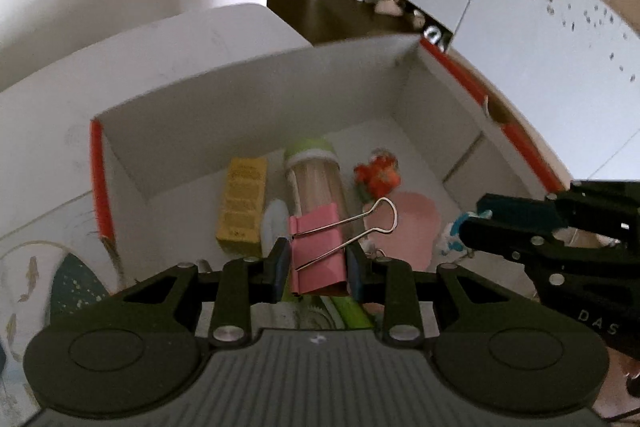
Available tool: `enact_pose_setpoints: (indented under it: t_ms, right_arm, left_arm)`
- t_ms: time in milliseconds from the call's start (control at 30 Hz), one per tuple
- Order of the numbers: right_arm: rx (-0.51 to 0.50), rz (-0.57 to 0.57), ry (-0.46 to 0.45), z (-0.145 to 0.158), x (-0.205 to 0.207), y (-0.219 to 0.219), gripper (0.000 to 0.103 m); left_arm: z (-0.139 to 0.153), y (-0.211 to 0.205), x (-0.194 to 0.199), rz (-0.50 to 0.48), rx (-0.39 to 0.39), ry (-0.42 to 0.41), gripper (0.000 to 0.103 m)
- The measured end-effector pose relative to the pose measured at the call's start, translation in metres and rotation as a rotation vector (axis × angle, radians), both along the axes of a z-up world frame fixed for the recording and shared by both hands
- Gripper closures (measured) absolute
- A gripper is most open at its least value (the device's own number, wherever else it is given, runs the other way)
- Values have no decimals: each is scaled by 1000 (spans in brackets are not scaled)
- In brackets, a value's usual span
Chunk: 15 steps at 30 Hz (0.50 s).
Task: Organize rigid objects
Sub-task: 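Open the left tool to drop the binder clip while the right tool releases the keychain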
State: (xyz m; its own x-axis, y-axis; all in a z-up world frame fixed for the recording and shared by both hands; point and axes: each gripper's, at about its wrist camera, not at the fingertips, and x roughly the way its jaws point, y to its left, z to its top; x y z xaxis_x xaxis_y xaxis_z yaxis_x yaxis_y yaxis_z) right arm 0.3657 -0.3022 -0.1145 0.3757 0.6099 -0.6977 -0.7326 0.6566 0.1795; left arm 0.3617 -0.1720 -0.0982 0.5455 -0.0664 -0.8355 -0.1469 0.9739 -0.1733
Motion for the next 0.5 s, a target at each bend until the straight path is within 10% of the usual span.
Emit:
enact_pose_setpoints:
  t_ms: [500]
  right_arm:
    - [-38, 10, 41, -8, 7, -3, 77]
  left_arm:
    - [-20, -12, 12, -20, 30, 82, 74]
